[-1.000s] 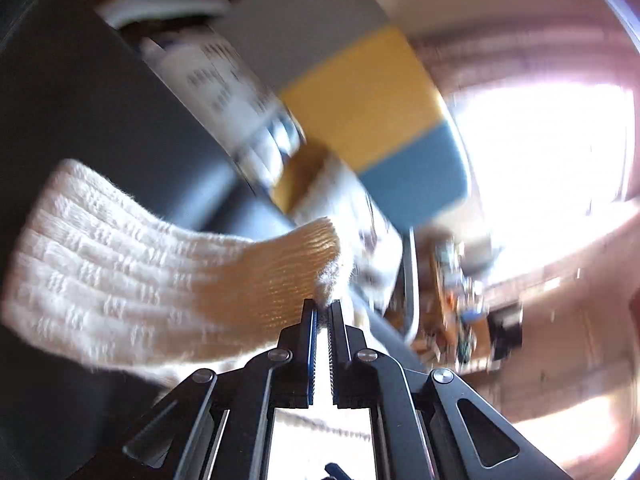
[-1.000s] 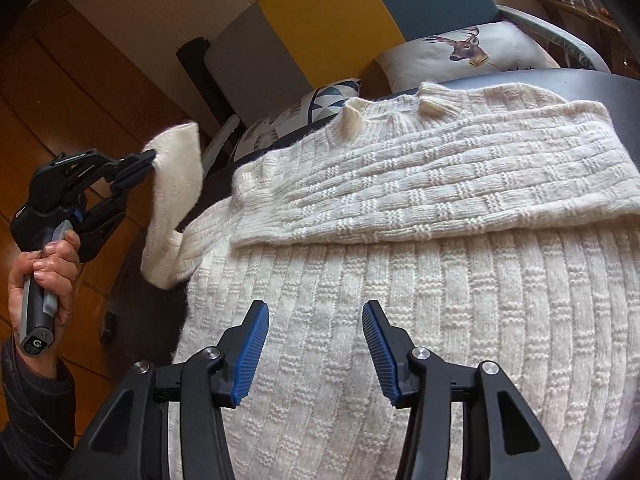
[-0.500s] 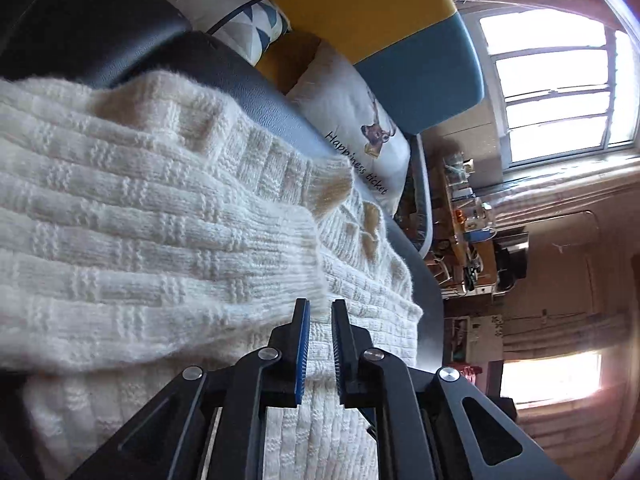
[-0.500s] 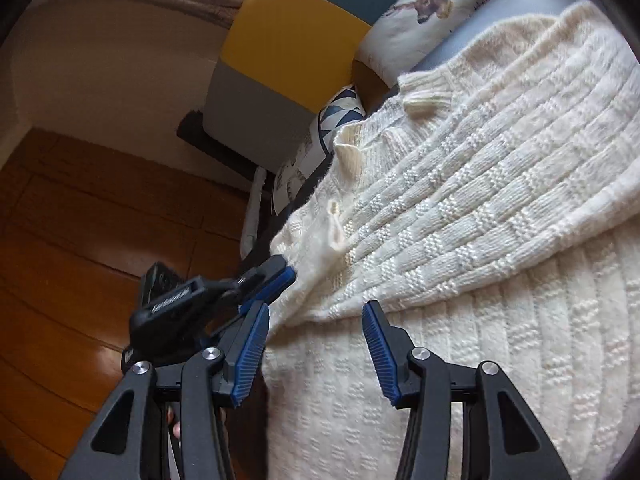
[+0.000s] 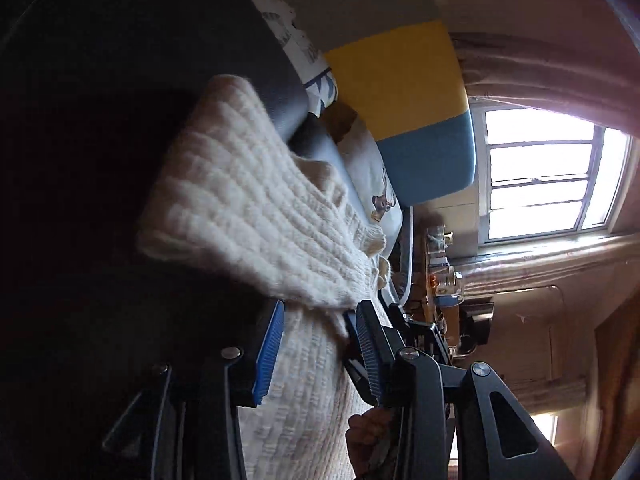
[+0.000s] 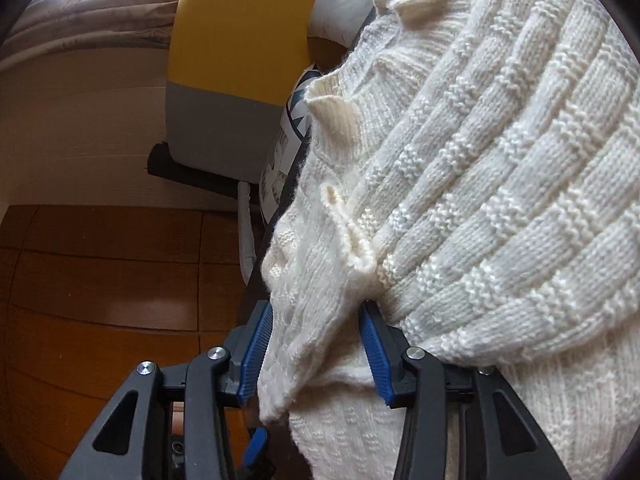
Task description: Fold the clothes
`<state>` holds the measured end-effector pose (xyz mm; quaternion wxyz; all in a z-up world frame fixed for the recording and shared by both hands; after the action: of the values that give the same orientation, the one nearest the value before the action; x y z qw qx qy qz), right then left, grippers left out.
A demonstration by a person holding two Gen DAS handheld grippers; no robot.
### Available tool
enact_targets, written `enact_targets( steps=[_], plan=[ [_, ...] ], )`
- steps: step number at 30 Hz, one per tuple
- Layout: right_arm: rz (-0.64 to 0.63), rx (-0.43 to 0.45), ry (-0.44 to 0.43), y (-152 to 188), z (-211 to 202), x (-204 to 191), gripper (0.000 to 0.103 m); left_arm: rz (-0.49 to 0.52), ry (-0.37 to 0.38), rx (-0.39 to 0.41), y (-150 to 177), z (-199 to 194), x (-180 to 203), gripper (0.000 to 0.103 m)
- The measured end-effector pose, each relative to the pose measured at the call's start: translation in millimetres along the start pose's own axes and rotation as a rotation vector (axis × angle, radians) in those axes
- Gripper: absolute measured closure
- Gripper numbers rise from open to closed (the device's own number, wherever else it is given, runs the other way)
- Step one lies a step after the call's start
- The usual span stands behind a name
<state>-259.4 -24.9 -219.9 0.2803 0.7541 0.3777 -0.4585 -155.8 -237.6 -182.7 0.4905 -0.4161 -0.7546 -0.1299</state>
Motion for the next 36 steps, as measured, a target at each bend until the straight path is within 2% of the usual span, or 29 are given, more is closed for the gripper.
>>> enact_targets(
  steps=[9, 13, 14, 15, 16, 22, 25, 29, 31, 36],
  plan=[
    [-0.005, 0.01, -0.049, 1.9, 11.6, -3.0, 0.057, -0.085, 0.002, 0.019, 4.5, -17.0, -43.5, 0.063],
    [-0.003, -0.048, -0.003, -1.1, 12.5, -3.2, 0.058, -0.095, 0.0, 0.016, 8.3, -17.0, -48.6, 0.061],
    [0.005, -0.046, 0.01, -2.7, 11.3, -3.4, 0.061, -0.096, -0.002, 0.014, 9.5, -16.7, -49.1, 0.061],
    [0.016, -0.039, 0.02, -4.2, 10.8, -3.4, 0.068, -0.097, -0.001, 0.012, 10.8, -16.6, -49.4, 0.061],
    [0.01, -0.028, 0.035, -4.7, 11.1, -3.7, 0.098, -0.1, 0.0, 0.011, 12.1, -17.0, -49.7, 0.061],
    [-0.097, 0.026, 0.131, -3.6, 16.2, -11.2, 0.098, -0.101, 0.006, -0.012, 19.5, -17.9, -48.1, 0.06],
    [-0.167, 0.028, 0.117, -4.1, 9.9, -35.0, 0.098, -0.15, 0.081, -0.003, 17.8, -19.7, -47.9, 0.06],
    [-0.31, 0.025, 0.098, -1.4, -3.2, -87.9, 0.098, -0.214, 0.165, 0.025, 6.5, -18.4, -40.0, 0.058],
    [-0.381, 0.029, 0.092, 0.9, -10.4, -118.3, 0.098, -0.232, 0.184, 0.039, 1.0, -13.9, -32.9, 0.051],
    [-0.516, 0.047, 0.057, 10.8, -23.1, -191.7, 0.098, -0.306, 0.254, 0.075, -11.4, 8.6, -13.6, 0.05]
  ],
)
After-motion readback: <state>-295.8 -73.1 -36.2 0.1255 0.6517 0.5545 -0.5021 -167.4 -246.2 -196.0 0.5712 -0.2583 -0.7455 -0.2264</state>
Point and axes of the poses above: each gripper's, at about its wrist camera, not at the fingertips, and z roughly the way its jaws point, x to its right, y to its underside, the point moved 7 cm from there along z, roughly the way its jaws point, and after that the axes turned 9 degrees about z, right-handed, at the moved point
